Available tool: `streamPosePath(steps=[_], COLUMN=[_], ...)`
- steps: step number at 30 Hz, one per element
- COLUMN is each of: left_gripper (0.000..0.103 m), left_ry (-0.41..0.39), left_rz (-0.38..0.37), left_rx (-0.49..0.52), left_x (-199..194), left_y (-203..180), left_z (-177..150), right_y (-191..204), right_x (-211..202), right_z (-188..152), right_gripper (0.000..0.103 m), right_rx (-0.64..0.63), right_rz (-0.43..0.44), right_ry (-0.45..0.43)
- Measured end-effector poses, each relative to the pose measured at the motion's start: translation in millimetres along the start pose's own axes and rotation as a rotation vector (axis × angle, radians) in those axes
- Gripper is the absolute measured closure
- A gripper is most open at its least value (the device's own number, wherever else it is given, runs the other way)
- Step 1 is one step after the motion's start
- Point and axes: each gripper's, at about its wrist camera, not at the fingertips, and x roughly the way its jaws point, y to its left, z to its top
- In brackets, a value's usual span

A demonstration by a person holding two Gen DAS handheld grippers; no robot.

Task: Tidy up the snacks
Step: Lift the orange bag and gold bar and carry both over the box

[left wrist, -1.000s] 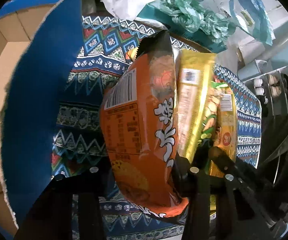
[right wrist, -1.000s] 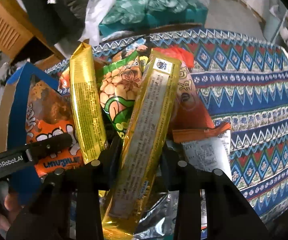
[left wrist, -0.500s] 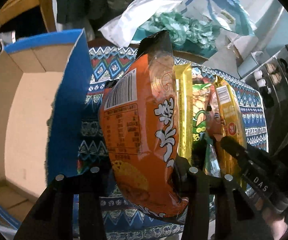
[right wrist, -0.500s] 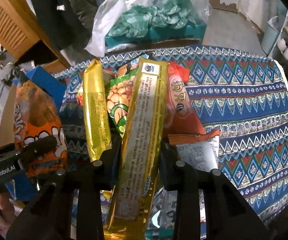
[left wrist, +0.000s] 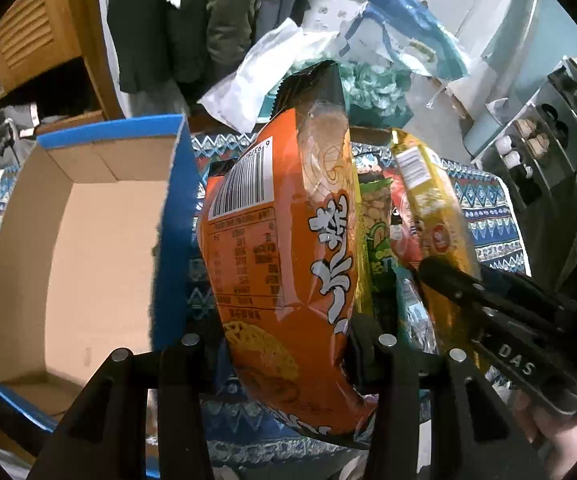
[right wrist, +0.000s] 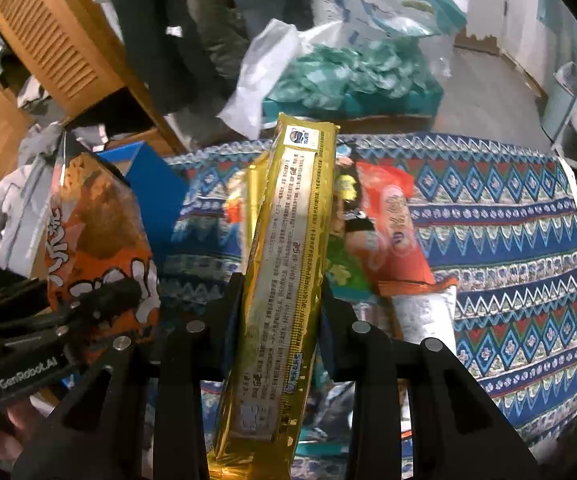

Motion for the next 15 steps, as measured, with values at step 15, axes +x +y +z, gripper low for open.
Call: streamPosePath(steps=[15], left_gripper=[0.057], left_ry=[-0.058], left_rz=[-0.004], left_rx=[-0.04], left_x=[-45], left_y=[42], left_z=[-7], right_y=[66], right_x=[0], right_z=[16], right_gripper=[0.071], right_rx=[-0.069], right_rz=[0.1], right_ry=[-0.007])
